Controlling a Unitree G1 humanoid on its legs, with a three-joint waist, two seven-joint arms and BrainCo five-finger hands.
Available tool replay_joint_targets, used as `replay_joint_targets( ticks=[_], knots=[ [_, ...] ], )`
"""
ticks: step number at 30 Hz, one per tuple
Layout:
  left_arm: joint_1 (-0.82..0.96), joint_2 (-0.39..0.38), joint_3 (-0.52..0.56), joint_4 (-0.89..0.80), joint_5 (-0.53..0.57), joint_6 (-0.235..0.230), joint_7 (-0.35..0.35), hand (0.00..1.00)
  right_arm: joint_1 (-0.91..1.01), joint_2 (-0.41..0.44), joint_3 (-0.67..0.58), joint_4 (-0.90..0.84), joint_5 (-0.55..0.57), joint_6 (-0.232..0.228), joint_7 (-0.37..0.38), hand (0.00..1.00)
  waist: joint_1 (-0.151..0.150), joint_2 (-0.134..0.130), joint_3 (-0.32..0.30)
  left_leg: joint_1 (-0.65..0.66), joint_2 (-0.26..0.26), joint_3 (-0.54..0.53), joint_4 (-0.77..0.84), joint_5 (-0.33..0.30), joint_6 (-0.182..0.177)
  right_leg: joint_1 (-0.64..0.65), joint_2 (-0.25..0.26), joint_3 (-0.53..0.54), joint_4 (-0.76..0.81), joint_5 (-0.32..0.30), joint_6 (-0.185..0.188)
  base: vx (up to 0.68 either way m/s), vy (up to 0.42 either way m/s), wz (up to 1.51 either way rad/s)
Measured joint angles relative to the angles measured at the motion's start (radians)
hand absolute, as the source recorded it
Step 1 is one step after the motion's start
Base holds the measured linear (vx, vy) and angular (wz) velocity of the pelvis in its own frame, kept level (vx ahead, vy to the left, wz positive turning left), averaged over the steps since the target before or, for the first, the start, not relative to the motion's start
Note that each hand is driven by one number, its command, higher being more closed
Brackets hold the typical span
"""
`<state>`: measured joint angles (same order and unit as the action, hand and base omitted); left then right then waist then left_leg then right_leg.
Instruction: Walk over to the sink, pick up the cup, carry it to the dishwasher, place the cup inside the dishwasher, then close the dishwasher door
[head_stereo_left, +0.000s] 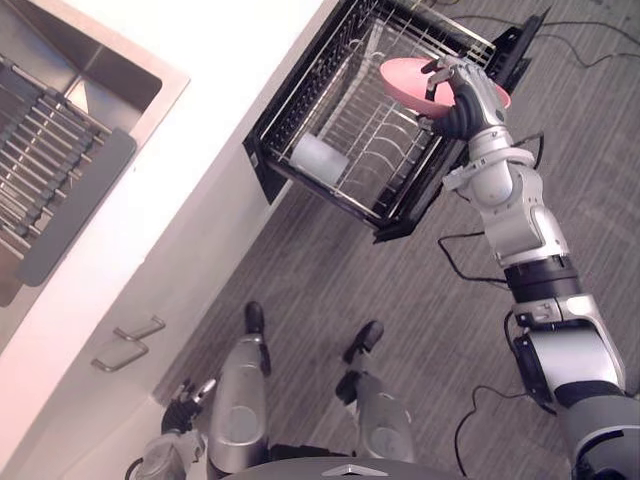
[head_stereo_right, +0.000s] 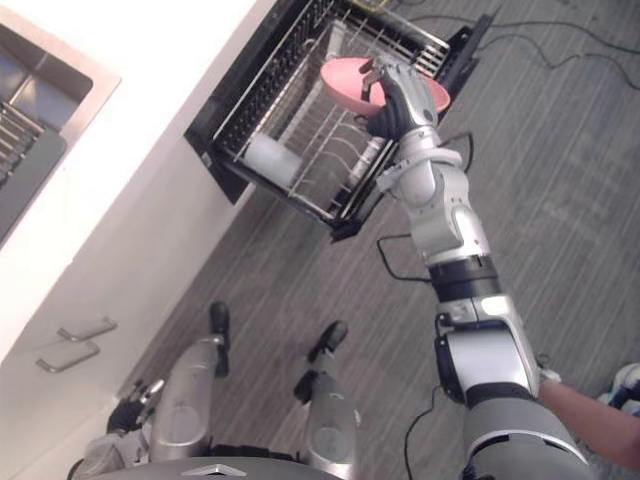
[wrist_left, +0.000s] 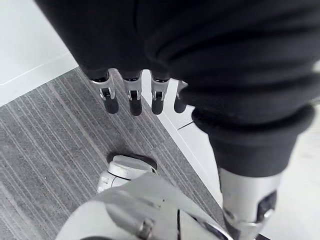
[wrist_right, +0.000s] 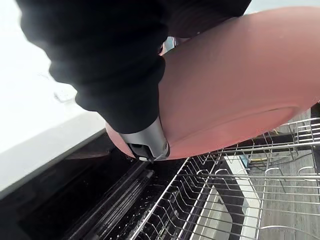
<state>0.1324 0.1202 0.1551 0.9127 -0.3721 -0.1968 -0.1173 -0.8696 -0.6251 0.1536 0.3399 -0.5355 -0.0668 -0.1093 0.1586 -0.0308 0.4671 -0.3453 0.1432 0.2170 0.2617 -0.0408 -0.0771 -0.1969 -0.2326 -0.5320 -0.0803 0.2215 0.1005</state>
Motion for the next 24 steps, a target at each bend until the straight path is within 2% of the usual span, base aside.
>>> replay_joint_targets(
  ticks=[4, 5, 16, 18, 21, 24],
  knots=[
    [-0.011, 0.000, -0.009, -0.001, -0.021, 0.000, -0.001, 0.00, -0.079, -0.040, 0.034, 0.099, 0.014, 0.007, -0.005, 1.00, 0.016, 0.013, 0.019, -0.045, -0.014, -0.007, 0.009, 0.005, 0.007, -0.037, -0.013, -0.001, 0.000, 0.013, 0.000, -0.06, 0.061, 0.07],
    [-0.022, 0.000, -0.016, -0.001, -0.040, 0.000, -0.001, 0.00, -0.101, -0.066, 0.042, 0.124, 0.024, 0.006, -0.009, 1.00, 0.028, 0.026, 0.029, -0.065, -0.021, -0.022, 0.017, 0.005, 0.009, -0.051, -0.016, -0.002, 0.000, 0.019, -0.001, -0.04, 0.067, 0.09],
    [-0.031, 0.002, -0.135, -0.038, -0.113, 0.001, -0.026, 0.00, -0.258, -0.145, 0.115, 0.252, 0.028, 0.014, -0.094, 1.00, 0.065, 0.095, 0.065, -0.167, -0.037, -0.056, 0.049, 0.007, 0.016, -0.150, -0.026, 0.010, 0.000, 0.050, -0.013, -0.04, 0.057, -0.02],
    [-0.041, -0.005, -0.169, -0.038, -0.131, 0.003, -0.029, 0.00, -0.275, -0.167, 0.118, 0.271, 0.025, 0.024, -0.117, 1.00, 0.072, 0.126, 0.072, -0.184, -0.043, -0.059, 0.053, 0.010, 0.020, -0.166, -0.031, 0.014, 0.000, 0.057, -0.013, -0.05, 0.068, -0.01],
    [-0.047, -0.010, -0.201, -0.037, -0.139, 0.003, -0.030, 0.00, -0.283, -0.188, 0.119, 0.276, 0.020, 0.027, -0.125, 1.00, 0.078, 0.160, 0.073, -0.208, -0.058, -0.080, 0.053, 0.012, 0.023, -0.196, -0.041, 0.025, 0.000, 0.068, -0.012, -0.04, 0.070, -0.03],
    [-0.059, -0.015, -0.211, -0.034, -0.160, 0.001, -0.042, 0.00, -0.287, -0.202, 0.146, 0.325, 0.020, 0.027, -0.142, 1.00, 0.092, 0.170, 0.068, -0.236, -0.063, -0.082, 0.054, 0.016, 0.024, -0.230, -0.045, 0.032, 0.000, 0.075, -0.014, -0.03, 0.058, -0.04]
  ],
)
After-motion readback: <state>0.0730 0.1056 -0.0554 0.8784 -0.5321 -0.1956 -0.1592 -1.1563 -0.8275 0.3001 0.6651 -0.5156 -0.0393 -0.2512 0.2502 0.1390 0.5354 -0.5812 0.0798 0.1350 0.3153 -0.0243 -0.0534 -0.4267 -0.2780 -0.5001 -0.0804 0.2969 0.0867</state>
